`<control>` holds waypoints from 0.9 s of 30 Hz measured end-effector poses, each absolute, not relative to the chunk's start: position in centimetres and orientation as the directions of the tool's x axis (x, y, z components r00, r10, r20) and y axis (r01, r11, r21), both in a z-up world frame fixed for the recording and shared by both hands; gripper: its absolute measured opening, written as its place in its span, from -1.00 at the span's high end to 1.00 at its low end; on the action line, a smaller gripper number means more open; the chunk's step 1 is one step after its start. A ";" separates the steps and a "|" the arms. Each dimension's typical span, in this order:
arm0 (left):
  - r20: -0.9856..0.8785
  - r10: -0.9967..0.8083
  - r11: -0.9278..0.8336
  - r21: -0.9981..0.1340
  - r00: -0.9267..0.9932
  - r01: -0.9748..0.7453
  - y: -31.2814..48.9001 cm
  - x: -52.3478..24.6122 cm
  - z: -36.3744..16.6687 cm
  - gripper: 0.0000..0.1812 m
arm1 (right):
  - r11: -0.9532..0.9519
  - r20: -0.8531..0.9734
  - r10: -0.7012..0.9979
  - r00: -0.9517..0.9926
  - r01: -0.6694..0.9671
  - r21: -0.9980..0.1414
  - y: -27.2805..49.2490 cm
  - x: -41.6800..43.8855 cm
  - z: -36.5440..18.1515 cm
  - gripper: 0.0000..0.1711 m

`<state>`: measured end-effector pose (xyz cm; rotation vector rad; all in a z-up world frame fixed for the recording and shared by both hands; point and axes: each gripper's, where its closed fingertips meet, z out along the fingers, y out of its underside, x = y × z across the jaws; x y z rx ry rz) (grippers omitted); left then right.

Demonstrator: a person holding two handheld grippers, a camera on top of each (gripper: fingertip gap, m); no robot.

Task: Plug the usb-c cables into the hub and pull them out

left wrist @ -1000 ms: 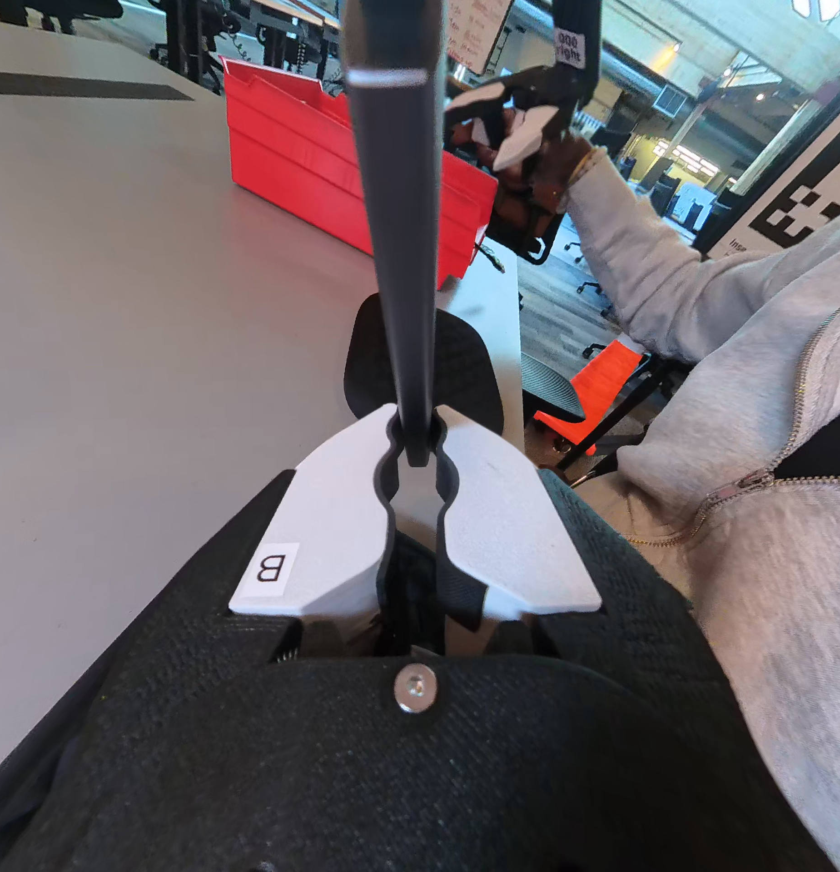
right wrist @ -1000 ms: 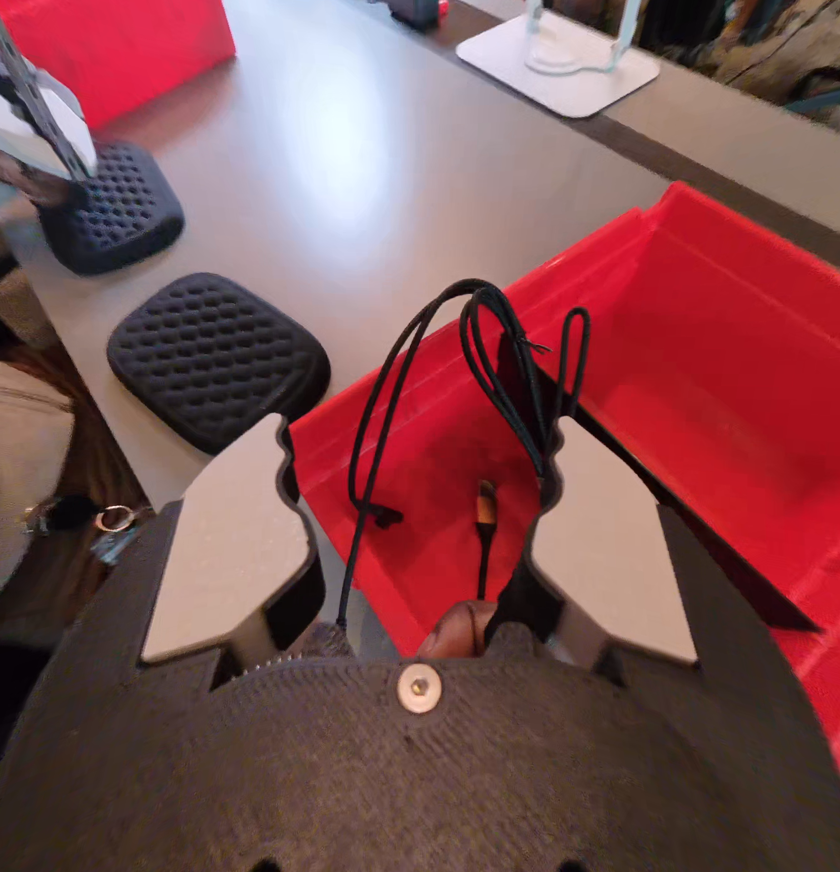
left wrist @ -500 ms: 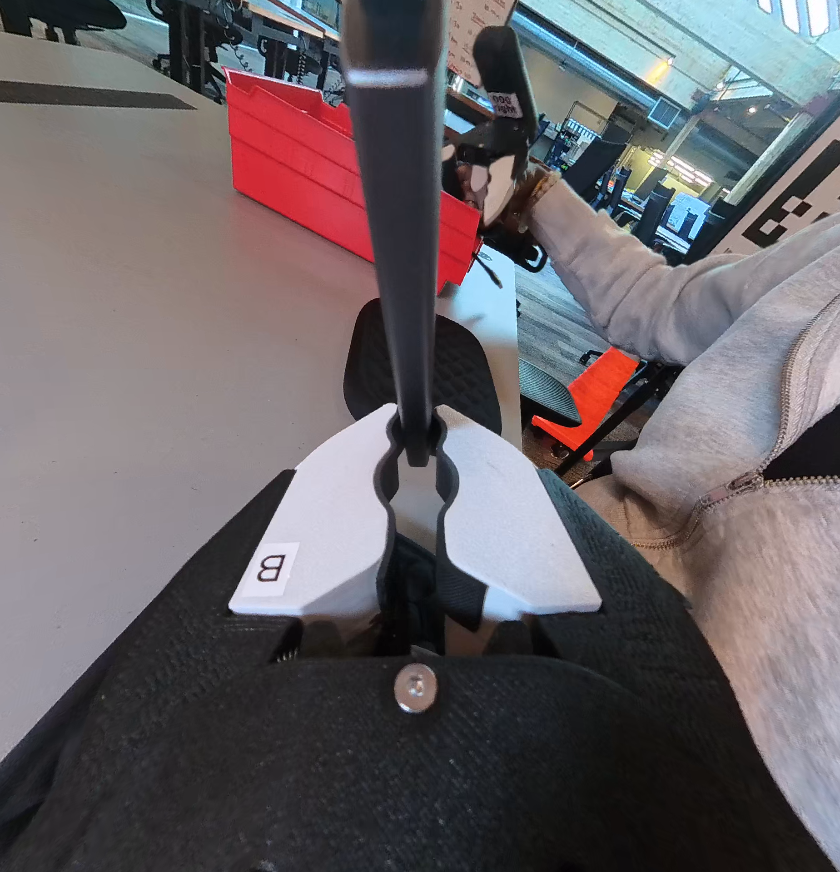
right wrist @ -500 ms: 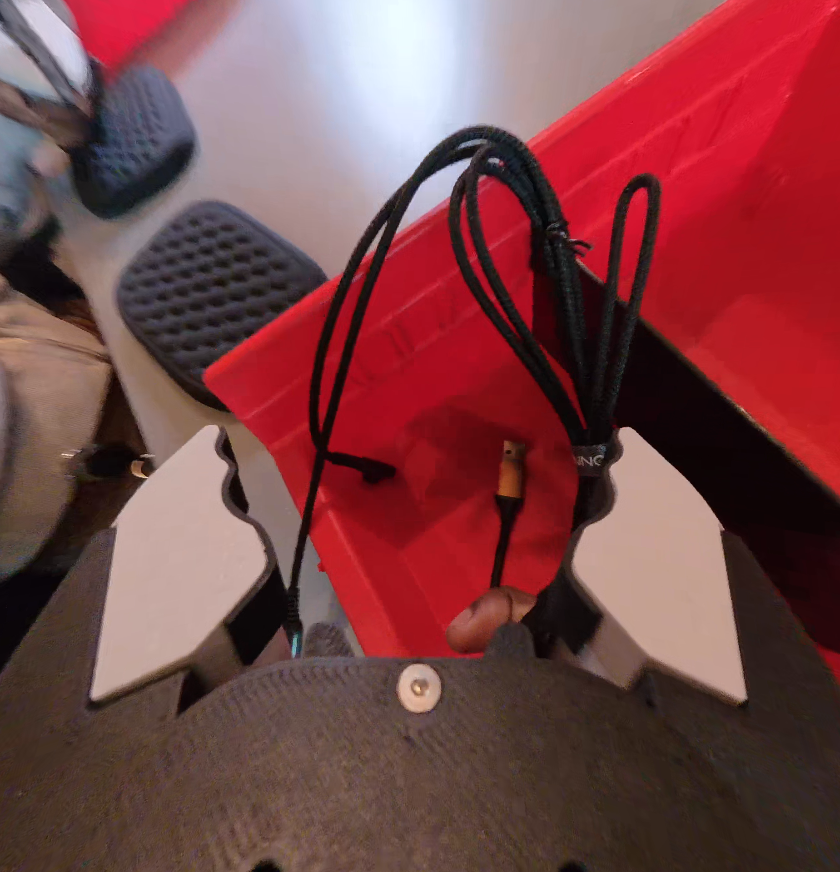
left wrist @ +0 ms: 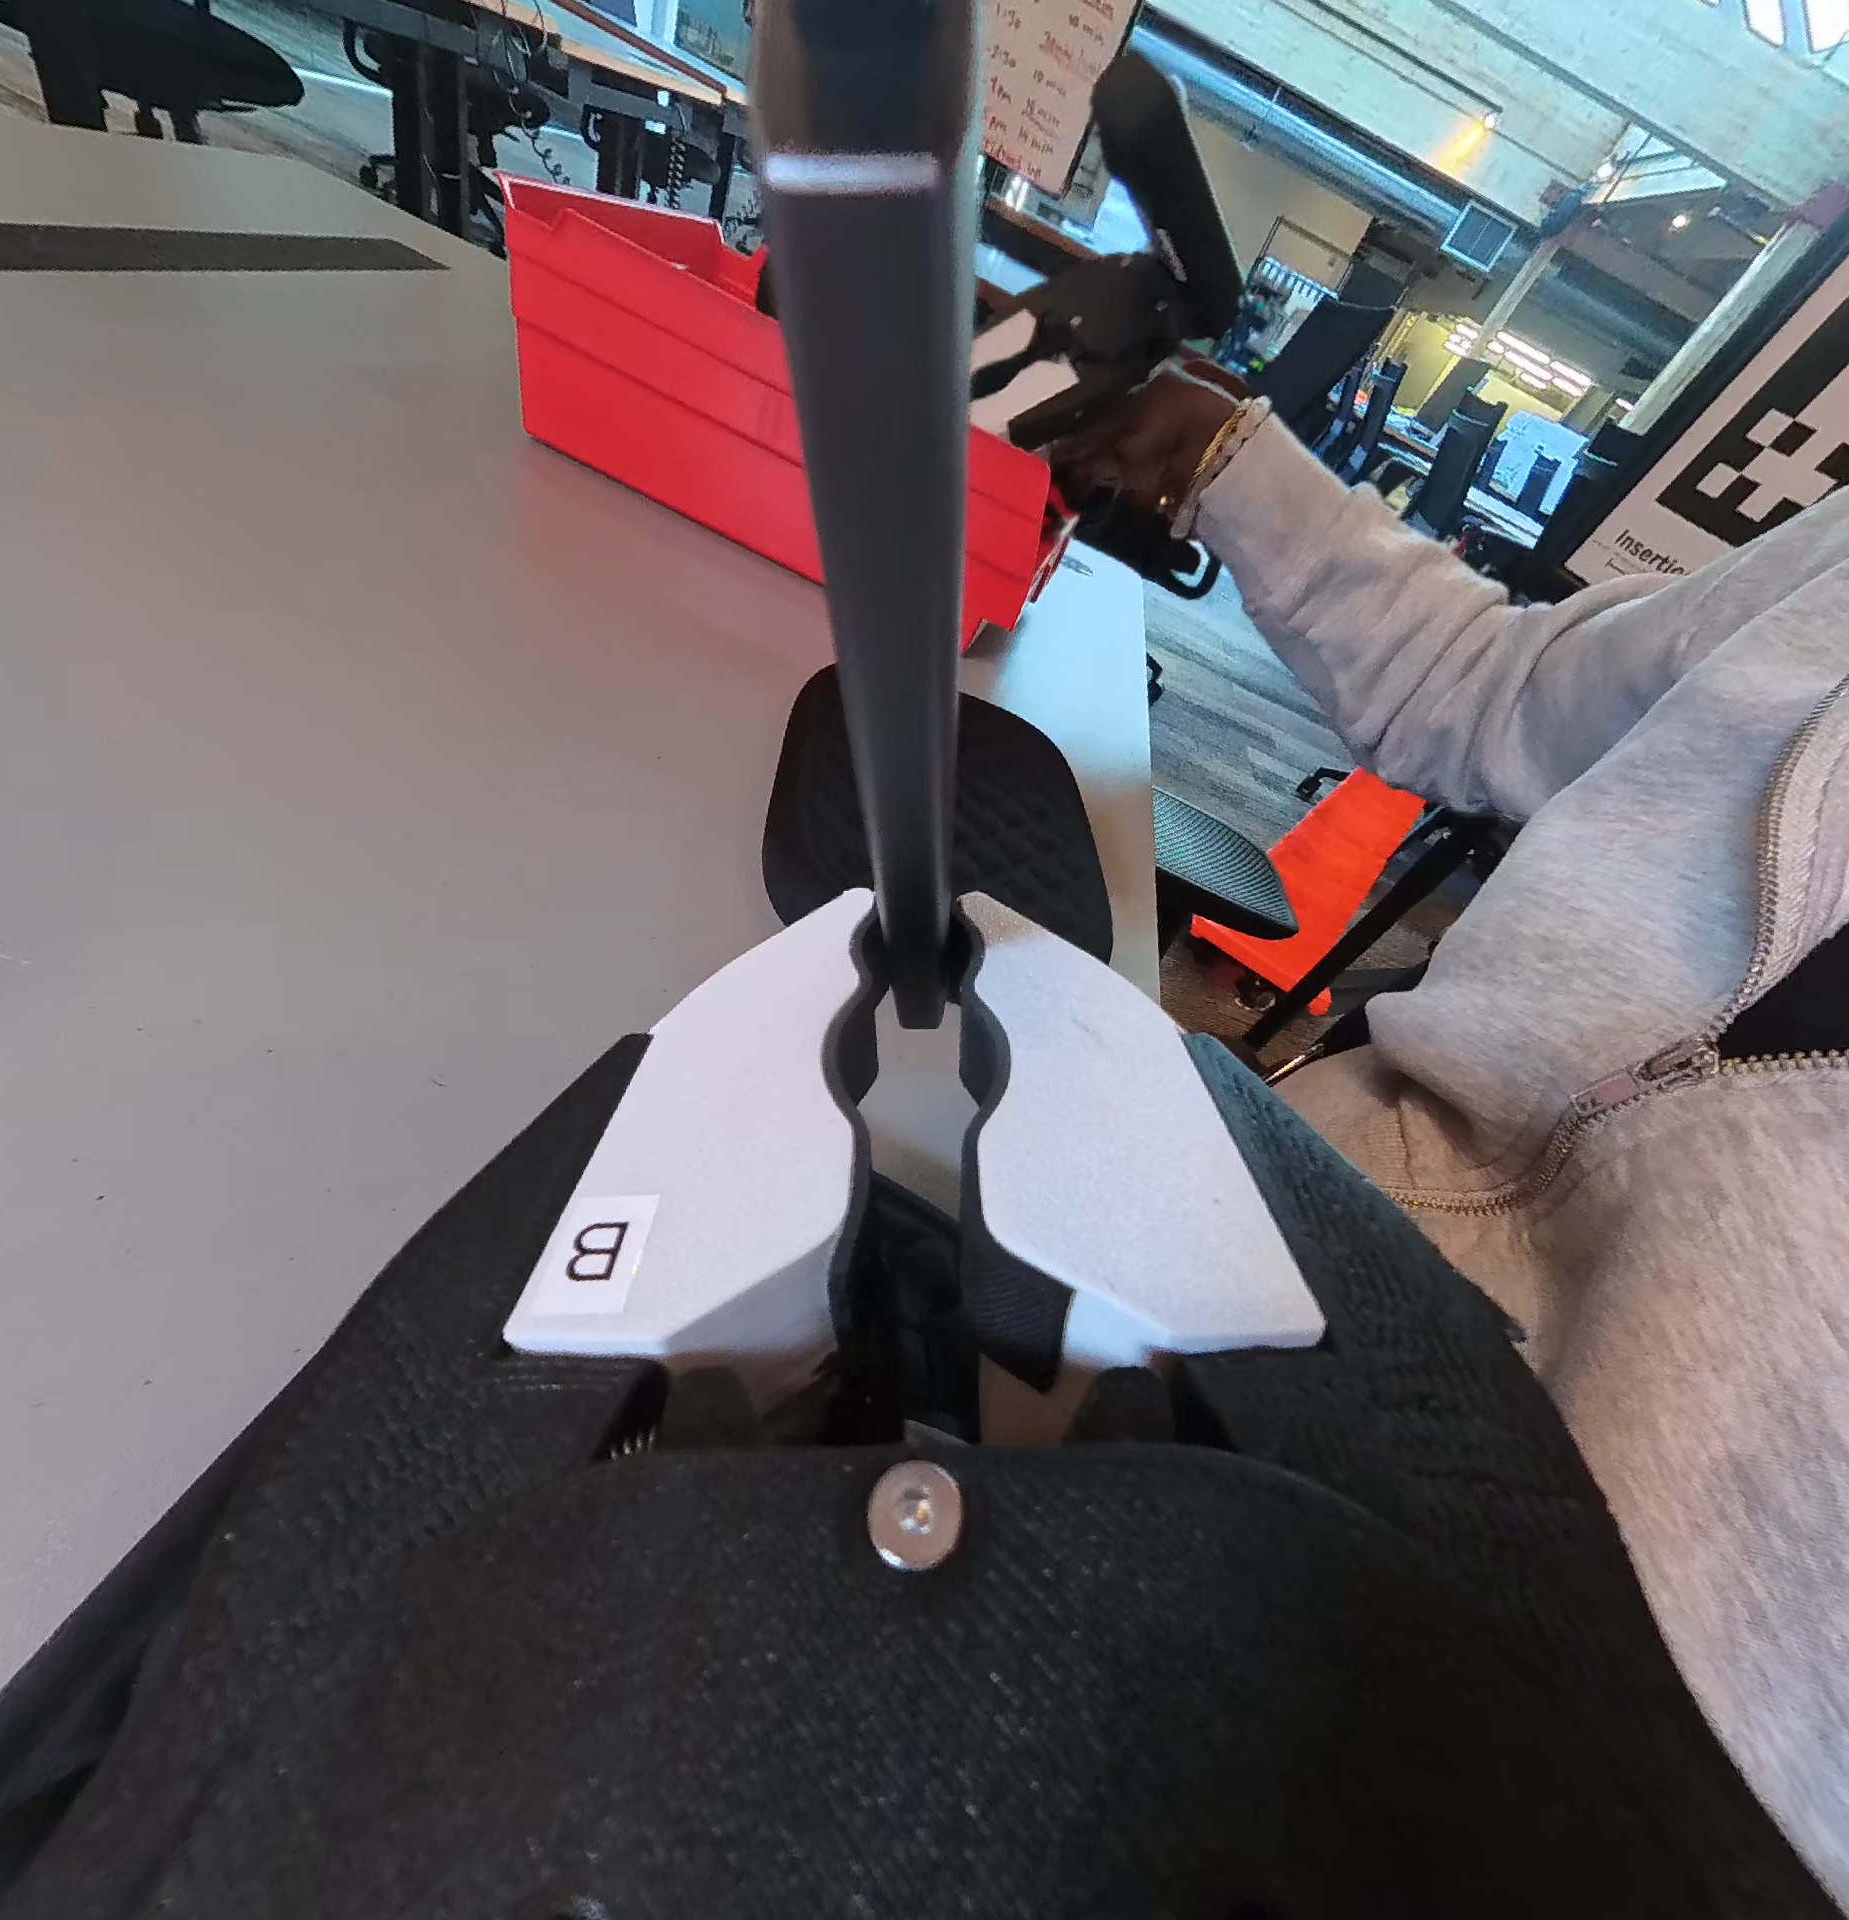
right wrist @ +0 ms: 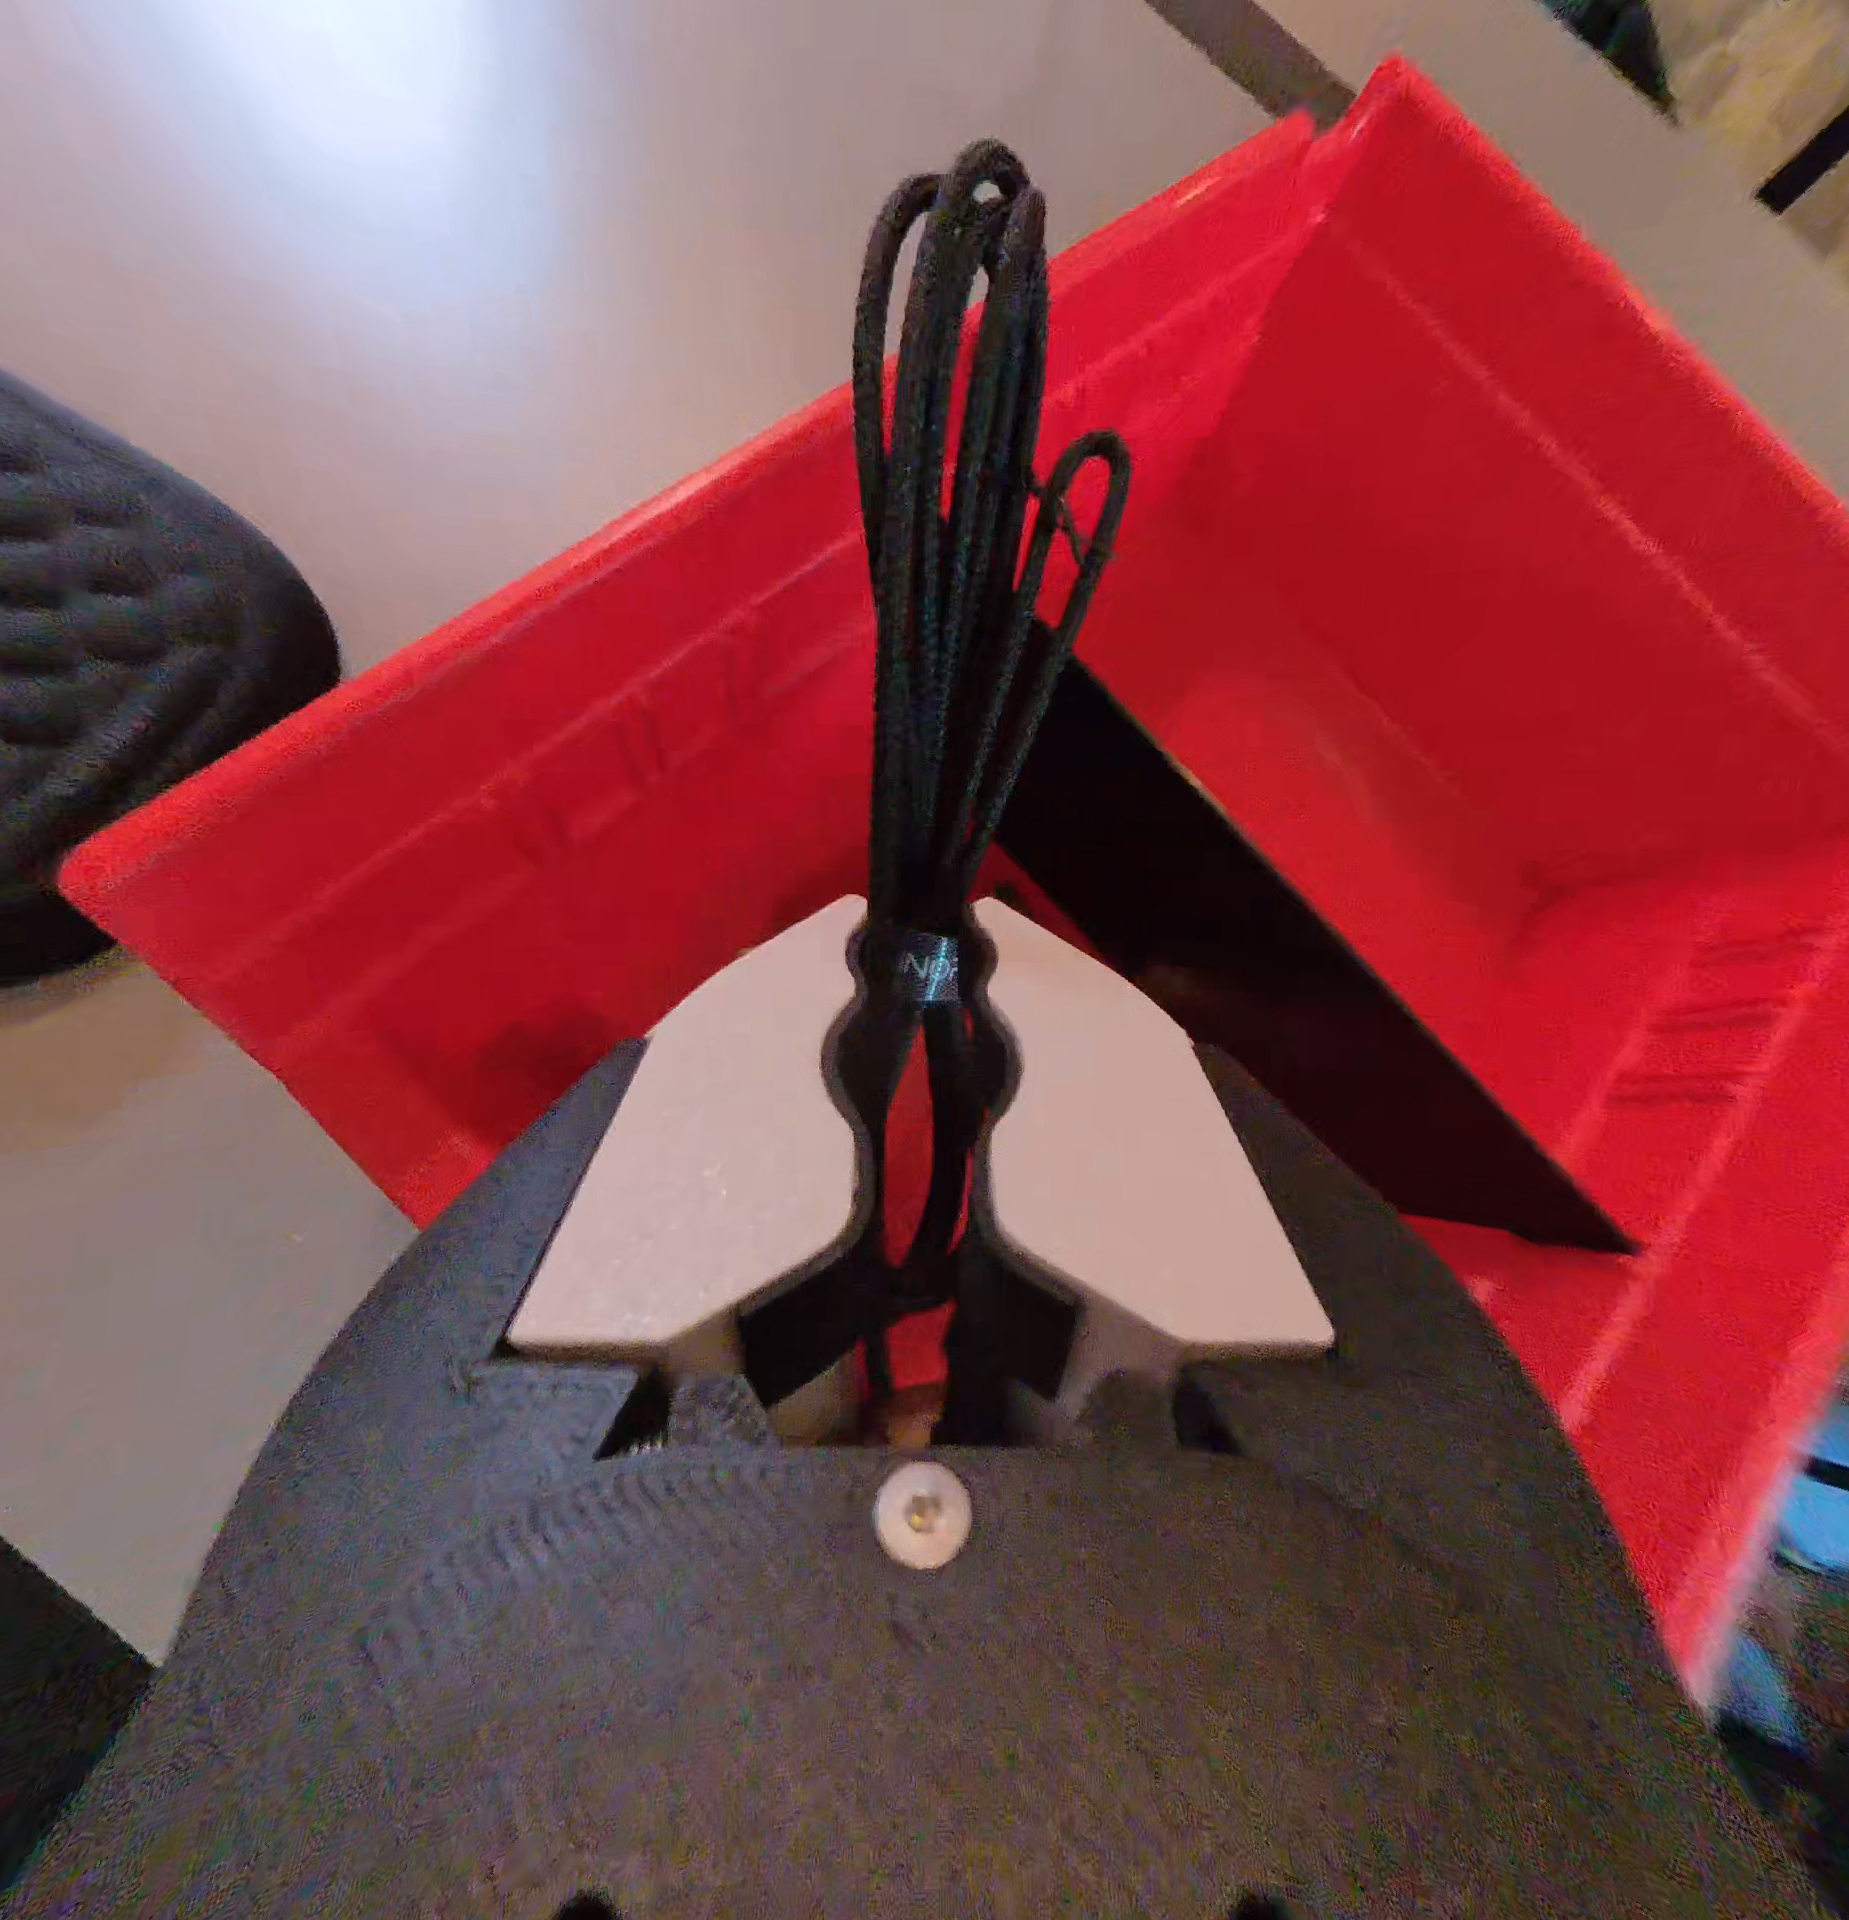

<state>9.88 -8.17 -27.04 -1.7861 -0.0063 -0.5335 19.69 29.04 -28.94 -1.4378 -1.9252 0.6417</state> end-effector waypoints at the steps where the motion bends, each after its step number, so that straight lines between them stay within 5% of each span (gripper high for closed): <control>1: 0.356 -0.270 -0.287 -0.917 0.895 0.278 -8.2 9.9 -27.0 0.88 | 0.347 0.283 0.937 -0.205 0.642 -0.683 29.7 19.9 -28.2 0.84; 6: 0.369 -0.271 -0.294 -0.911 0.889 0.289 -8.1 9.8 -27.1 0.88 | 0.751 0.737 0.562 -0.375 0.605 -0.265 33.2 21.2 -22.0 0.86; 9: 0.364 -0.269 -0.294 -0.913 0.892 0.284 -8.1 9.9 -27.1 0.88 | 0.825 0.703 0.371 -0.607 0.563 0.052 33.2 22.6 -21.4 0.86; 11: 0.358 -0.268 -0.289 -0.916 0.894 0.280 -8.1 9.9 -27.1 0.88 | 0.837 0.612 0.351 -0.709 0.530 0.135 32.7 23.1 -23.0 0.85; 14: 0.358 -0.268 -0.281 -0.917 0.895 0.283 -8.2 9.8 -26.9 0.88 | 0.844 0.504 0.418 -0.756 0.528 0.092 32.0 23.2 -27.2 0.87; 18: 0.363 -0.267 -0.294 -0.913 0.893 0.284 -8.1 9.8 -27.1 0.88 | 0.824 0.431 0.556 -0.711 0.538 -0.176 30.2 22.0 -31.8 0.96; 21: 0.362 -0.264 -0.322 -0.907 0.894 0.272 -8.0 10.0 -27.4 0.88 | 0.813 0.399 0.568 -0.720 0.565 -0.138 30.9 22.5 -33.3 0.93; 27: 0.357 -0.260 -0.328 -0.906 0.897 0.266 -7.9 10.0 -27.6 0.88 | 0.706 0.394 0.708 -0.587 0.591 -0.389 29.3 21.1 -26.1 0.40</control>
